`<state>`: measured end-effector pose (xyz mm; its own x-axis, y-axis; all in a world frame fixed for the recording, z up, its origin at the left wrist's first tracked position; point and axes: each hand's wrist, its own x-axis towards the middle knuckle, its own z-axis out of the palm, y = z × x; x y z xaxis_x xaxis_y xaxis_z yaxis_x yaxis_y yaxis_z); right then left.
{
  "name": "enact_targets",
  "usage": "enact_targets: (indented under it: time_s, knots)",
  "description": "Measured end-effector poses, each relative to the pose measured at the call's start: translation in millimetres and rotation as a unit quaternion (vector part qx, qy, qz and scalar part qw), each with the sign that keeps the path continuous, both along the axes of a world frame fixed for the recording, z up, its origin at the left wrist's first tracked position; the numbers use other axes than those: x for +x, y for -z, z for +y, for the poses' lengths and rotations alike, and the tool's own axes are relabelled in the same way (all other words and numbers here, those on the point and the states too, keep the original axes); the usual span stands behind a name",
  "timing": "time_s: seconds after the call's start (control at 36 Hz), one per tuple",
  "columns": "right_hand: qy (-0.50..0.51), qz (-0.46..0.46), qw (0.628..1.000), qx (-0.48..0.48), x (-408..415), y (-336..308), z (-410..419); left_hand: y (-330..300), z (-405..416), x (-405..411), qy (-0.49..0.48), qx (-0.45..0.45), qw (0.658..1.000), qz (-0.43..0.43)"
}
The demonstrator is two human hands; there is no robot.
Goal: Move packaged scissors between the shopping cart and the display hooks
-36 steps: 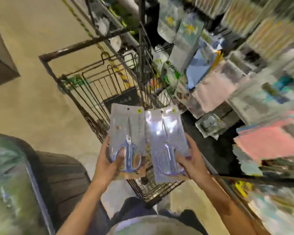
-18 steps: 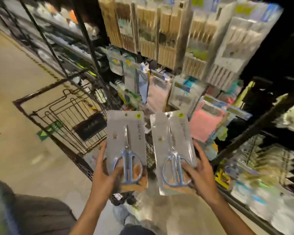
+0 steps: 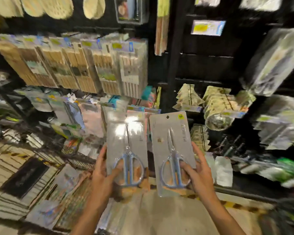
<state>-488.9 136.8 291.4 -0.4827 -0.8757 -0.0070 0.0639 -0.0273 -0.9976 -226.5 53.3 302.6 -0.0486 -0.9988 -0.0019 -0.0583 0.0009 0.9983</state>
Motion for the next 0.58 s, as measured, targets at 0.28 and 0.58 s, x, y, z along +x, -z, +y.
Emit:
enact_targets:
  time_s: [0.28,0.58]
  knots:
    - [0.154,0.051,0.987,-0.011,-27.3,-39.6,75.1,-31.0,-3.3,-53.8,0.15,-0.006,0.987,0.064]
    - [0.233,0.059,0.969,-0.06,-70.7,-76.1,126.6,-74.2,17.0,-123.6,0.224,-0.033,0.969,0.095]
